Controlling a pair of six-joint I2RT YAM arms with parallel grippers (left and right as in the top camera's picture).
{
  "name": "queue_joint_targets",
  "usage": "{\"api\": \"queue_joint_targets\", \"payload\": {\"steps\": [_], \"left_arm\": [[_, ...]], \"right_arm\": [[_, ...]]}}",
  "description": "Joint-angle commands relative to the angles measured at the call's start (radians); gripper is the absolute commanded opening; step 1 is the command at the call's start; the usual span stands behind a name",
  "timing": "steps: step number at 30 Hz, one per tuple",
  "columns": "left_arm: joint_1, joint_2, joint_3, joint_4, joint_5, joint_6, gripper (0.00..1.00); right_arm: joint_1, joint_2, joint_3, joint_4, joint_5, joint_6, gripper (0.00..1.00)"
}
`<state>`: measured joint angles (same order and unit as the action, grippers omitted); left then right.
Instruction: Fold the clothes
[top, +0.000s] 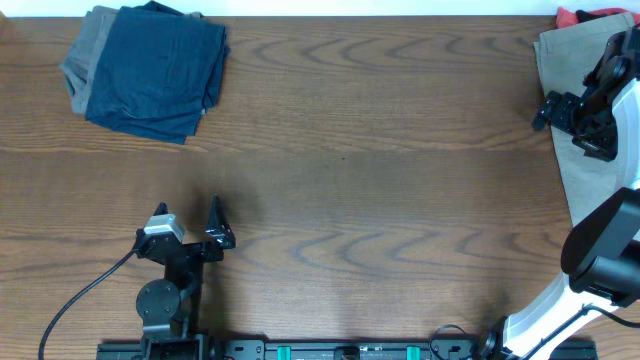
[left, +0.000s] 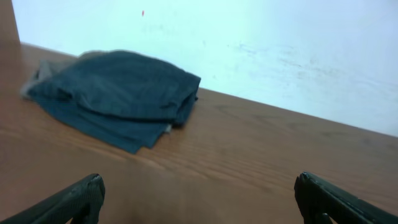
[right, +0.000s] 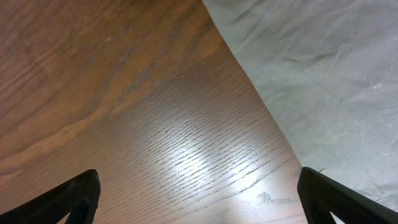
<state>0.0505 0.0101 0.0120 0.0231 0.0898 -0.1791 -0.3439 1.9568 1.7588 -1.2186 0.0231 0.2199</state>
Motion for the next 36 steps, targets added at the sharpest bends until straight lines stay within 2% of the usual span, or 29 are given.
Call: {"api": "queue_joint_targets", "payload": {"steps": [1, 4, 13, 26, 32, 36], "left_arm": [[0.003, -0.009, -0.008, -0.011, -0.005, 0.118, 0.98], [0.003, -0.009, -0.008, -0.093, -0.006, 0.211, 0.98], [0.002, -0.009, -0.008, -0.086, -0.004, 0.294, 0.98], [-0.026, -0.009, -0.008, -0.087, -0.004, 0.285, 0.98], [-0.021, -0.009, -0.008, -0.087, -0.005, 0.203, 0.98], [-0.021, -0.009, -0.008, -0.089, -0.011, 0.2, 0.98]], "right_arm": [[-0.003, -0.009, 0.011, -0.001, 0.006, 0.011, 0.99], [-0.003, -0.009, 0.011, -0.001, 0.006, 0.011, 0.99], [-0.003, -0.009, 0.011, -0.001, 0.006, 0.011, 0.99], [-0.003, -0.009, 0.011, -0.001, 0.006, 0.011, 0.99], [-0.003, -0.009, 0.011, -0.001, 0.006, 0.011, 0.99], [-0.003, -0.009, 0.011, -0.001, 0.006, 0.011, 0.99]]}}
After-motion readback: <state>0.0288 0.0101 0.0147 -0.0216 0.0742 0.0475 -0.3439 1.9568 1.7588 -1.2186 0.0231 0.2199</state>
